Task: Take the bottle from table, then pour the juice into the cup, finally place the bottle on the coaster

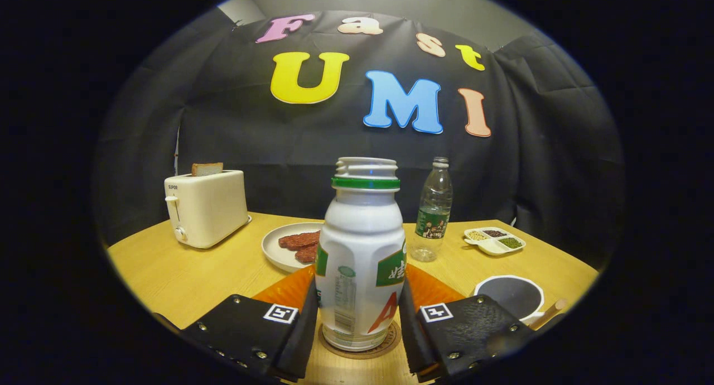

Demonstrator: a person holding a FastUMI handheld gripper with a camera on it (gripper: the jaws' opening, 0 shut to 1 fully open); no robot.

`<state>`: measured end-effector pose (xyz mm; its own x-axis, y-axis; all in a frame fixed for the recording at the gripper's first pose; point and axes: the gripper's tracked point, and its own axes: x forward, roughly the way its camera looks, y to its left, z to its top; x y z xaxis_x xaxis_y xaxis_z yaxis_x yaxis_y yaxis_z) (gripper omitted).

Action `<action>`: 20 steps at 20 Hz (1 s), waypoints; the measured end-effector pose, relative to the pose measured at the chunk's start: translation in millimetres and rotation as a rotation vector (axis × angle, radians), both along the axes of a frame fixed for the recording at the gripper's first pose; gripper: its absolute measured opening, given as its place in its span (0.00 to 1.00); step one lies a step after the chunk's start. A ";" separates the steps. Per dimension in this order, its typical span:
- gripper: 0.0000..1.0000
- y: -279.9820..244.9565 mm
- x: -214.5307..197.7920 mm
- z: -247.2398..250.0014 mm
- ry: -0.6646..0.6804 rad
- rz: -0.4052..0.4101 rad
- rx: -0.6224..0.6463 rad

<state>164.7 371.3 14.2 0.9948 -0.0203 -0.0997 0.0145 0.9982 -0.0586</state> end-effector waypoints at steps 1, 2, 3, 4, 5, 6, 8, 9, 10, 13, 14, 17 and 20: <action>0.65 -0.6 0.5 1.4 -0.003 0.002 0.014; 0.65 -1.1 0.1 -0.4 -0.002 0.004 0.025; 0.65 -1.3 0.9 -1.1 -0.001 0.004 0.029; 0.65 -1.4 2.3 -3.7 0.004 0.009 0.031; 0.66 -0.3 1.4 -4.1 0.005 0.015 0.030; 0.66 0.1 2.3 -2.3 -0.003 0.020 0.033; 0.66 -1.1 2.1 -3.7 -0.007 0.022 0.049; 0.66 -1.6 2.7 -3.9 -0.007 0.021 0.054; 0.66 -1.2 3.2 -3.4 -0.008 0.022 0.060; 0.67 -0.5 2.0 -3.7 -0.010 0.028 0.057; 0.67 -0.5 2.5 -3.2 -0.011 0.031 0.050; 0.77 3.5 1.0 -11.3 -0.003 0.045 0.065; 0.98 2.1 0.8 -25.3 0.040 0.034 0.067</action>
<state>165.5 373.4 -11.0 0.9900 0.0216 -0.1393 -0.0206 0.9997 0.0087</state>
